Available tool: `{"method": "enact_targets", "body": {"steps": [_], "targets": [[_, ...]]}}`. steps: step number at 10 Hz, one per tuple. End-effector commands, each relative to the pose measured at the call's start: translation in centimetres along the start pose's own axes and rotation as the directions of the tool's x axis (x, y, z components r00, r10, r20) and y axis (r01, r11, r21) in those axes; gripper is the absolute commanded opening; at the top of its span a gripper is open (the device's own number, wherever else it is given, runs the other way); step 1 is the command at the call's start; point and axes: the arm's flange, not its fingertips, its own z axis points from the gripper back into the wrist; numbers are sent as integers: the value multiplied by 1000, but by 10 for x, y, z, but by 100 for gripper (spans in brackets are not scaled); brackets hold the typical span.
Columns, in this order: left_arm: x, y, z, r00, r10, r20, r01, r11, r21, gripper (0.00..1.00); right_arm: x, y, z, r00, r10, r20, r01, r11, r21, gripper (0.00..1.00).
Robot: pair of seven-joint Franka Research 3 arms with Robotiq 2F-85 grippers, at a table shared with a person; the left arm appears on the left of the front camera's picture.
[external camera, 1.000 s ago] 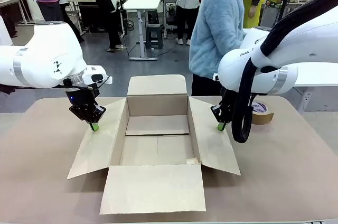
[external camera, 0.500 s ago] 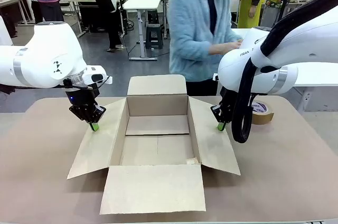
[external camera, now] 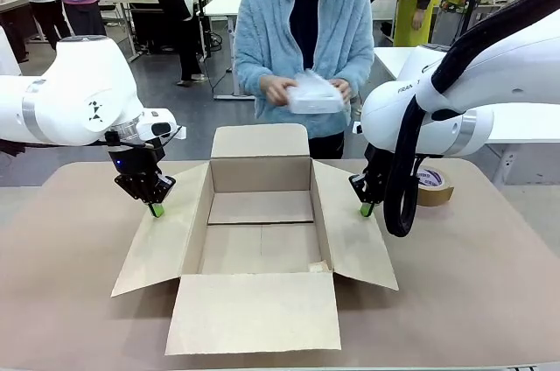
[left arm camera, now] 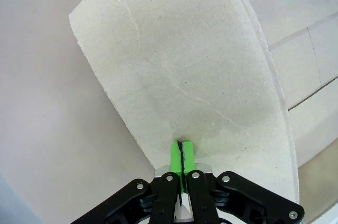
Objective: Wrap the clocks to prevent damage.
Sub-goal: Once the human has placed the objects inside and stepped back, release both hands from the side flaps of the Package Box.
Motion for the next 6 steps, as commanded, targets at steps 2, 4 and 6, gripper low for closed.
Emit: {"method": "enact_targets", "body": {"steps": [2, 4, 6], "targets": [[0, 2, 1, 1000, 0, -7, 0, 1000, 4, 0, -1, 1, 1, 1000, -4, 0, 4, 1000, 0, 1], [0, 2, 1, 1000, 0, -7, 0, 1000, 4, 0, -1, 1, 1, 1000, -4, 0, 4, 1000, 0, 1], [0, 2, 1, 1000, 0, -7, 0, 1000, 4, 0, -1, 1, 1, 1000, -4, 0, 4, 1000, 0, 1]]}}
